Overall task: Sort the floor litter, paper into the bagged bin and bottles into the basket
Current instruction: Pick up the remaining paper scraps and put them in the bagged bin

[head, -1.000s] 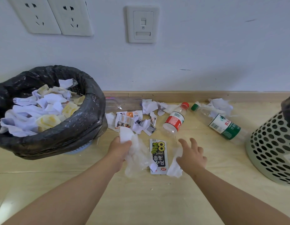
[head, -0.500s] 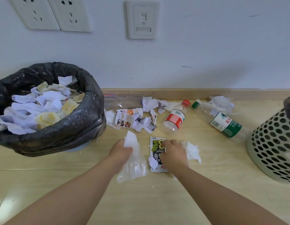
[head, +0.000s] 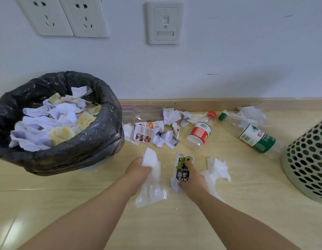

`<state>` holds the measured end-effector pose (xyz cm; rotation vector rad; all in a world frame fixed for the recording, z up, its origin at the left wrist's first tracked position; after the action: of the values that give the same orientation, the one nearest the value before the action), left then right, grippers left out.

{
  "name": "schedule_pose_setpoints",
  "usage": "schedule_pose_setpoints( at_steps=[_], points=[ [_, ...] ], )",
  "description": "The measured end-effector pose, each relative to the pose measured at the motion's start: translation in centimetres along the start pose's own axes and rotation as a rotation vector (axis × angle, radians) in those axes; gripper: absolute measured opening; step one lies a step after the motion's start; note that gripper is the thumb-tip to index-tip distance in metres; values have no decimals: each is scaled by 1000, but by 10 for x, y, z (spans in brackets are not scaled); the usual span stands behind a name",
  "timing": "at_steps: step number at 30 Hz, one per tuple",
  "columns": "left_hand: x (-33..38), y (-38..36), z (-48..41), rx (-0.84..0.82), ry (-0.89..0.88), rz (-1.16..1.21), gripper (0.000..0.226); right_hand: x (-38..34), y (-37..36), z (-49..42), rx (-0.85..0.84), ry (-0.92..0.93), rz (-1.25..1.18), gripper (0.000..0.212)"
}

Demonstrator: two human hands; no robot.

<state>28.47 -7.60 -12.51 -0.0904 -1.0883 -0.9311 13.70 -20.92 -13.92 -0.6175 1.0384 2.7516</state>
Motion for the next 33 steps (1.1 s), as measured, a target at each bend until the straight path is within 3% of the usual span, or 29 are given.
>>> schedule_pose_setpoints(
  at_steps=[2,4,9,13,20,26,29,33],
  points=[
    [-1,6,-2,16,0,7,14,-7,10,4,20,72,2,38],
    [-1,12,-2,42,0,1,11,-18,24,8,66,143,21,24],
    [20,21,1,110,-67,-26,10,-46,58,23,263,247,139,33],
    [58,26,7,160,-166,21,19,-71,81,40,298,309,31,34],
    [161,68,36,302,-356,152,24,-147,120,85,250,370,-373,28],
    [226,179,85,630,-569,142,6,-238,124,145,159,534,-618,24],
    [223,232,100,790,-607,163,4,-279,98,167,89,619,-600,23],
    [193,272,96,896,-572,100,12,-314,47,173,36,674,-383,23]
  ],
)
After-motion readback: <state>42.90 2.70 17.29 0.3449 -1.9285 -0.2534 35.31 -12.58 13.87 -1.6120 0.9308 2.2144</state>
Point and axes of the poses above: each hand's wrist, its own z-axis away from the middle knuckle, its own y-axis out of the back of the hand, x = y × z, the point moved 8 cm from there along -z, towards the middle knuckle, and after that the axes turned 11 degrees about -y, right-handed, at the moved point
